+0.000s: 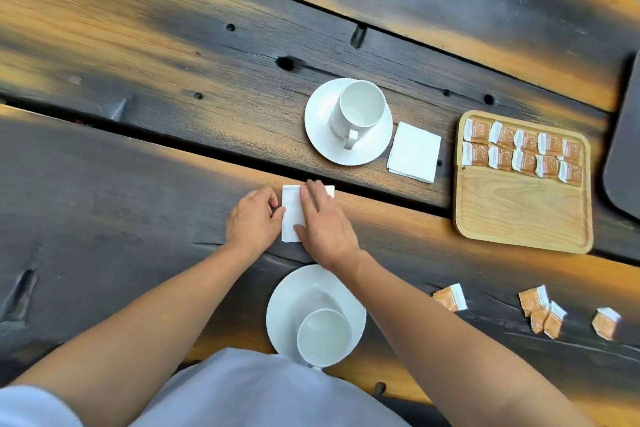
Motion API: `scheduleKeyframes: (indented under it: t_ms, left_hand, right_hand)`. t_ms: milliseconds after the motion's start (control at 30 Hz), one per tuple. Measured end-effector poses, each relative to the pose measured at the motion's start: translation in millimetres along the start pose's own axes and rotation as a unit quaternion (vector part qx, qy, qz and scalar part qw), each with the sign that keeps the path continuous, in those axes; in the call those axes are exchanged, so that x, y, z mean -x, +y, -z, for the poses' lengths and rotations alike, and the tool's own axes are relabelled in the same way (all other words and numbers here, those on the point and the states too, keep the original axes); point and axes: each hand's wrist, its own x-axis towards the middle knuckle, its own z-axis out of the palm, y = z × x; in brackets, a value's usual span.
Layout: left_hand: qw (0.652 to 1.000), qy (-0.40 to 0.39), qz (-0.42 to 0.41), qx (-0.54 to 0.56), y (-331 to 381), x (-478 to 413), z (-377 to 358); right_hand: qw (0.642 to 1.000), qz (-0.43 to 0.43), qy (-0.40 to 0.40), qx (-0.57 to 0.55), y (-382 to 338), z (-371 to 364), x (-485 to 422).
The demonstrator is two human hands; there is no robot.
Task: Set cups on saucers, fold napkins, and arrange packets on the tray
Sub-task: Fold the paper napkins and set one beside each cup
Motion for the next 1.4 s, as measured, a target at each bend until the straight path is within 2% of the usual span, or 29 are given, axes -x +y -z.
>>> scheduleKeyframes:
  t_ms: [67, 167, 433, 567, 633, 700, 833, 933, 1100, 1233, 1333, 1400]
  left_hand:
    - [1.000, 0.000, 0.000, -0.010, 2.8, 1.4, 0.3]
    - [1.000, -0.006, -0.001, -0.021, 5.8, 2.7, 1.5]
    - [0.999, -0.014, -0.007, -0.038, 6.4, 2.5, 0.9]
    - [0.999, -0.017, -0.011, -0.044, 5.0, 0.9, 0.5]
    - [0.999, -0.018, -0.013, -0.046, 3.9, 0.4, 0.7]
    - [0.999, -0.019, -0.017, -0.046, 2.9, -1.1, 0.2]
    - [0.999, -0.016, -0.018, -0.043, 2.8, -0.8, 0.3]
    - [0.999, -0.012, -0.013, -0.034, 2.5, -0.3, 0.1]
    - [1.000, -0.002, 0.007, -0.017, 4.4, -0.7, -1.2]
    - [1.000, 0.014, 0.021, -0.003, 4.9, 0.9, -4.9]
    - [0.999, 0.012, 0.041, 0.024, 3.6, -0.8, -6.1]
    - [0.996, 0.006, 0.061, 0.072, 0.8, -2.7, -4.9]
  right_hand:
    - [0.997, 0.018, -0.042, 0.068, 8.5, -12.3, 2.0]
    - [0.989, 0.041, -0.056, 0.134, 21.8, -20.9, 4.2]
    - [0.986, 0.057, -0.028, 0.152, 29.1, -32.2, 3.4]
    - [0.987, 0.063, -0.047, 0.140, 27.7, -27.5, 4.3]
    - [0.991, 0.075, -0.047, 0.103, 26.5, -21.5, 3.6]
    - [0.997, 0.068, -0.014, 0.024, 30.5, -10.0, 2.7]
    - [0.989, -0.045, 0.094, -0.100, 48.7, 8.7, 2.0]
    - [0.965, -0.161, 0.122, -0.169, 51.1, 13.0, -5.3]
    - [0.912, -0.285, 0.143, -0.257, 39.8, 14.2, -21.7]
    - [0.892, -0.316, 0.123, -0.300, 32.4, 13.2, -26.9]
    - [0.857, -0.331, 0.153, -0.363, 28.6, 18.7, -28.1]
    - [0.848, -0.318, 0.162, -0.391, 28.2, 22.4, -25.4]
